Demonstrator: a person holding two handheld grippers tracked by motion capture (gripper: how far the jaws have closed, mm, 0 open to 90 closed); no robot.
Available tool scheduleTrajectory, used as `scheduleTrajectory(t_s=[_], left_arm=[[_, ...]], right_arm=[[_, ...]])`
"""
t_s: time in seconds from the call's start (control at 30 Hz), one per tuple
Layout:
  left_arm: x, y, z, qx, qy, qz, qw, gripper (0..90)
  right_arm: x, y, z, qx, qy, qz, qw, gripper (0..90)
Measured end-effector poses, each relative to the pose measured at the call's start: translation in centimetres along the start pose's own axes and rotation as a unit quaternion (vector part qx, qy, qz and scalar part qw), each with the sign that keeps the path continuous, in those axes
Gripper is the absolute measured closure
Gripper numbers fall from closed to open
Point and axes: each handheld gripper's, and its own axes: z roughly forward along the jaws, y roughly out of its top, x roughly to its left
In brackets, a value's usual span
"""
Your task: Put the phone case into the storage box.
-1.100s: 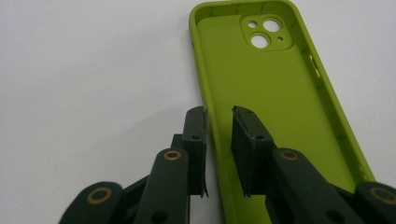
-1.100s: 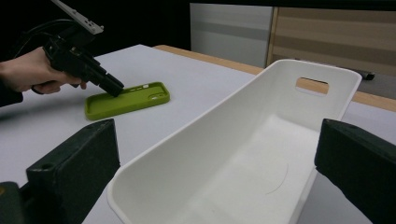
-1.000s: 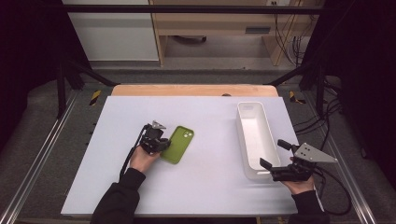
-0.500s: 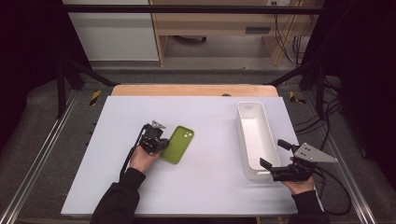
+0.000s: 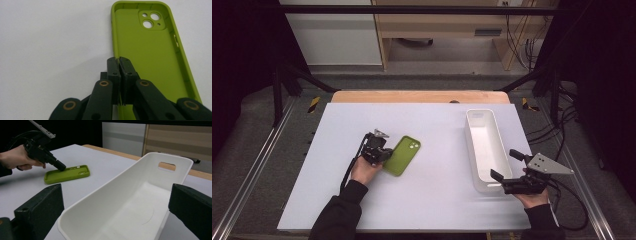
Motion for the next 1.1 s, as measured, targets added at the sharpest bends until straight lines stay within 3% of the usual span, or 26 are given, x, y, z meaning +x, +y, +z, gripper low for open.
scheduleTrajectory(t_s=[0.47,1.1], left_arm=[[-0.1,0.4,-1.7,-0.034,0.0,0.012,0.9993,87.8],[-1.2,0.6,-5.5,-0.091,-0.007,0.045,0.9948,87.8]], right_arm=[[0.0,0.0,0.0,-0.001,0.0,0.001,1.0,0.5],[0.0,0.1,-0.2,-0.002,0.0,0.002,1.0,0.5]])
